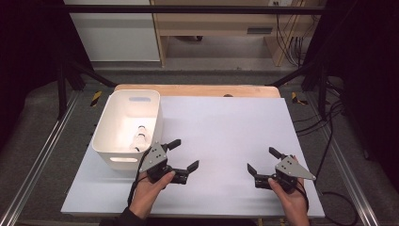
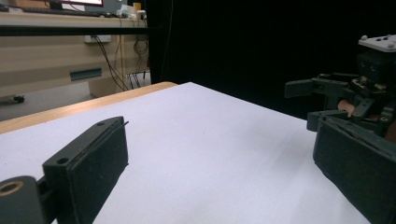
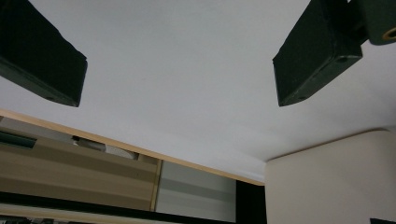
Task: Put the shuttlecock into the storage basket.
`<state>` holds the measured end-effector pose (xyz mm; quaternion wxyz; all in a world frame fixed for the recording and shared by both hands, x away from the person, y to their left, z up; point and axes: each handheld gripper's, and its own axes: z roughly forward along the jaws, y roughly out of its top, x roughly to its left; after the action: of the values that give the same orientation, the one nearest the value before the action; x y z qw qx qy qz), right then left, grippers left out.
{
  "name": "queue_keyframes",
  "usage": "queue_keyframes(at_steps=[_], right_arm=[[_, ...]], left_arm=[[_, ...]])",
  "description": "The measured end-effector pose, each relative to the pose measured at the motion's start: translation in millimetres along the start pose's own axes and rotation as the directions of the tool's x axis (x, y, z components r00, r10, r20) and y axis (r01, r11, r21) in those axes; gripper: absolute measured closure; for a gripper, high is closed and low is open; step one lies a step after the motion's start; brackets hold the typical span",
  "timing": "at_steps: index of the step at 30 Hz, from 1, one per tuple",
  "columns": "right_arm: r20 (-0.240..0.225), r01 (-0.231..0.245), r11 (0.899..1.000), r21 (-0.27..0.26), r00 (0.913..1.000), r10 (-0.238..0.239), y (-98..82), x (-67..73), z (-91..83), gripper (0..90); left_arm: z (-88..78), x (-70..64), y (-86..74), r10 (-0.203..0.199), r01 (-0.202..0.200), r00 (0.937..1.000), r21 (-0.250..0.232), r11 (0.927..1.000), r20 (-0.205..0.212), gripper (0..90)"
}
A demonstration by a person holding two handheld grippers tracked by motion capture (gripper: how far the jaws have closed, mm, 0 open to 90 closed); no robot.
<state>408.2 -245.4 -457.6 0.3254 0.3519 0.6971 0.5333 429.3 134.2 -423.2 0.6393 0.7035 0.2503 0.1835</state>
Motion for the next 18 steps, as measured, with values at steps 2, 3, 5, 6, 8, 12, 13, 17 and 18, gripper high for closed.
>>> queue_keyframes(at_steps=[2,3,5,6,8,12,13,17,18], right_arm=[[0.002,-0.002,1.0,0.003,1.0,0.002,-0.5,0.1,0.1,2.8],[0.002,-0.002,1.0,0.003,1.0,0.002,-0.5,0.1,0.1,2.8],[0.003,-0.002,1.0,0.005,1.0,0.002,-0.9,0.2,0.6,2.8],[0.001,-0.002,1.0,0.008,1.0,0.002,-0.8,1.0,0.9,2.8],[0.0,0.0,1.0,0.009,1.0,0.0,-0.9,1.2,1.1,2.8],[-0.001,0.002,1.0,0.009,1.0,-0.002,-1.1,1.4,1.6,2.8],[-0.002,0.003,1.0,0.009,1.0,-0.003,-1.2,1.4,1.6,2.8],[-0.001,0.004,1.0,0.009,1.0,-0.004,-0.9,1.6,1.5,2.8],[-0.001,0.006,1.0,0.009,1.0,-0.005,-1.1,1.4,1.7,2.8]], left_arm=[[-6.3,-0.6,-3.1,-0.006,0.006,1.0,-0.009,0.9999,-0.002,2.9],[-9.2,-0.7,-5.1,-0.007,0.007,1.0,-0.012,0.9999,-0.002,2.9],[-14.9,-0.5,-9.0,-0.009,0.009,0.9999,-0.014,0.9999,-0.006,2.9],[-20.5,0.0,-13.1,-0.024,0.024,0.9997,-0.023,0.9994,-0.005,2.9],[-23.6,0.3,-15.7,-0.029,0.029,0.9996,-0.026,0.9992,-0.005,2.9],[-33.8,-1.0,-23.1,-0.025,0.025,0.9997,-0.017,0.9995,-0.005,3.0],[-35.3,-1.9,-23.8,-0.023,0.023,0.9997,-0.013,0.9997,-0.002,3.0],[-38.6,-5.3,-24.9,0.001,-0.001,1.0,0.002,1.0,0.006,3.1],[-40.7,-6.4,-25.8,0.004,-0.004,0.9999,0.005,1.0,0.015,3.2]])
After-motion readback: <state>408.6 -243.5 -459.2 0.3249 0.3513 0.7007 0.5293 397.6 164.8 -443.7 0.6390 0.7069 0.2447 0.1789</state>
